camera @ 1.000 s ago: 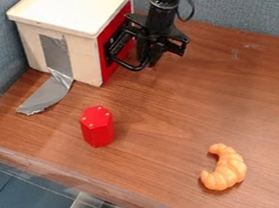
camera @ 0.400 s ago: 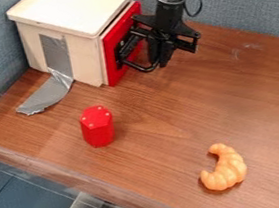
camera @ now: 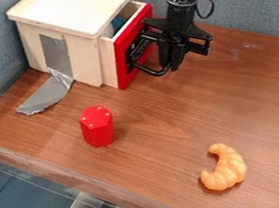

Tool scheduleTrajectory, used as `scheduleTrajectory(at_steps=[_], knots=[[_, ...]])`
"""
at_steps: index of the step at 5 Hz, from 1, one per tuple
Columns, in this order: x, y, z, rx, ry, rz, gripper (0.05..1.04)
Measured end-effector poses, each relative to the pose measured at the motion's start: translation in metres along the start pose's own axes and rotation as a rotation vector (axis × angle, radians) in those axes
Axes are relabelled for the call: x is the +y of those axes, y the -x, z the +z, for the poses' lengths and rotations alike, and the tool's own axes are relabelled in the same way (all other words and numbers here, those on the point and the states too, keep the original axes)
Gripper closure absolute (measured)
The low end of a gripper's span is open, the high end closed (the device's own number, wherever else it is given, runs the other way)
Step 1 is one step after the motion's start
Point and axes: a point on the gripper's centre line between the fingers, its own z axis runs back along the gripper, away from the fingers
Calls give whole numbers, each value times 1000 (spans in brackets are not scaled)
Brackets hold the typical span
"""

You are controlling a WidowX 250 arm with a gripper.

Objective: Open the drawer

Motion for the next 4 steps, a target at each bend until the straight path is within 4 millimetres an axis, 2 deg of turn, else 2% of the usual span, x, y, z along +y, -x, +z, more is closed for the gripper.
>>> scheduleTrajectory(at_steps=[4], knots=[[-35,2,14,24,90,-8,955]])
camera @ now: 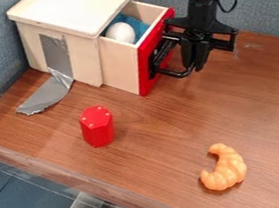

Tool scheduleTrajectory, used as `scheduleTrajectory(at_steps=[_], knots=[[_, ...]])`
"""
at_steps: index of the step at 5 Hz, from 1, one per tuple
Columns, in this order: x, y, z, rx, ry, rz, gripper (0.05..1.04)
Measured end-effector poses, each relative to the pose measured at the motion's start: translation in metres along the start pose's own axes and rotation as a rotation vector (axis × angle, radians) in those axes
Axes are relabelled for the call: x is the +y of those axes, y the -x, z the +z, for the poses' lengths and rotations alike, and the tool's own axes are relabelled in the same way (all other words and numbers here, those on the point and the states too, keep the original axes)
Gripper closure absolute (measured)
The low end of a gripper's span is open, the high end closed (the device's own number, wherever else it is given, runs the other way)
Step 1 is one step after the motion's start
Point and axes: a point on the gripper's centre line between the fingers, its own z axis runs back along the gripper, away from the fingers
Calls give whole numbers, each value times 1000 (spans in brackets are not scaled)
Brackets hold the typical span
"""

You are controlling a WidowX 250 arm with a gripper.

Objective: Open the drawer

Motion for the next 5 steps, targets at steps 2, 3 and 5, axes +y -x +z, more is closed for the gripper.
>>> scheduleTrajectory(at_steps=[2,3,5], knots=[[-9,0,2,1,13,-3,955],[-17,-2,7,-10,16,-7,955],[-28,-1,1,-4,14,-24,955]])
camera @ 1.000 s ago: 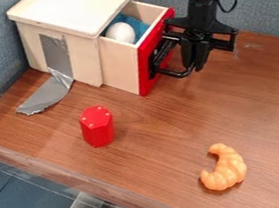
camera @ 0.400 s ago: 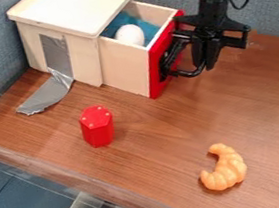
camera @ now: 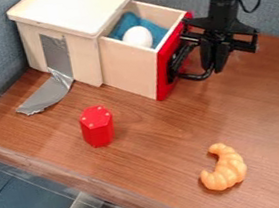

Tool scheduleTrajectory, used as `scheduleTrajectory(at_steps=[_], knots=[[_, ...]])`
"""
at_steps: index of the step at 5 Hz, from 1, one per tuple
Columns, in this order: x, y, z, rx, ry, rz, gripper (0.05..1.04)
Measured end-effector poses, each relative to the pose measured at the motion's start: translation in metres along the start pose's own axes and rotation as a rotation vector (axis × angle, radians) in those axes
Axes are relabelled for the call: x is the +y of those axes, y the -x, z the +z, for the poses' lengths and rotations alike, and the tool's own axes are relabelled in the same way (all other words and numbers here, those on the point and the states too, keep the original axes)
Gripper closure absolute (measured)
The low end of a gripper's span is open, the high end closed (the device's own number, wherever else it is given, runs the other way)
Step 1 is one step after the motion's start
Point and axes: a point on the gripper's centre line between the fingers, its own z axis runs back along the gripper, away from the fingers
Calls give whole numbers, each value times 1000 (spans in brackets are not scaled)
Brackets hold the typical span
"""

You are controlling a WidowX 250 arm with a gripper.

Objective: Open the drawer

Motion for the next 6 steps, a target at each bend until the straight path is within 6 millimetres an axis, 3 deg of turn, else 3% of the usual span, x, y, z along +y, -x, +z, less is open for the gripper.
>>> scheduleTrajectory(at_steps=[6], knots=[[-11,-4,-4,17,15,4,955]])
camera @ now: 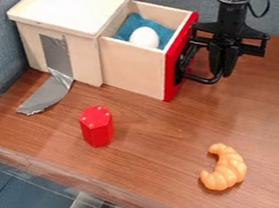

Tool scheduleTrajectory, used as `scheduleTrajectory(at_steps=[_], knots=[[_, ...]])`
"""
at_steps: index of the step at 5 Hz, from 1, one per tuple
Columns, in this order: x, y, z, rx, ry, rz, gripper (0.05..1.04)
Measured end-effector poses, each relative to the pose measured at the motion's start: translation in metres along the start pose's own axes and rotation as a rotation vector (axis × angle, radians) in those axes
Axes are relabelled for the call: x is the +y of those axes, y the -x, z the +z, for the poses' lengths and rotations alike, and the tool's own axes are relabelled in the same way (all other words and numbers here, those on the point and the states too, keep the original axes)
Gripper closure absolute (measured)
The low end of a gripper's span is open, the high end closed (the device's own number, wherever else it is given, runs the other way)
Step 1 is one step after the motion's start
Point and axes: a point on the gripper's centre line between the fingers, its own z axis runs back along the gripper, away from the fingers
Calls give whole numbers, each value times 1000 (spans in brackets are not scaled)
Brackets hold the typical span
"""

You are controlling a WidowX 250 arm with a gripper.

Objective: Open the drawer

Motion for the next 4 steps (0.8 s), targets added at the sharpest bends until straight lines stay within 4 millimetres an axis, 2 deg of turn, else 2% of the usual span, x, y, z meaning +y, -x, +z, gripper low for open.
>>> scheduleTrajectory(at_steps=[1,2,3,4], knots=[[-1,-1,0,-8,5,-1,931],[-2,-1,0,-10,6,-8,842],[-6,0,0,-5,7,-19,576],[-6,2,-1,2,6,-19,264]])
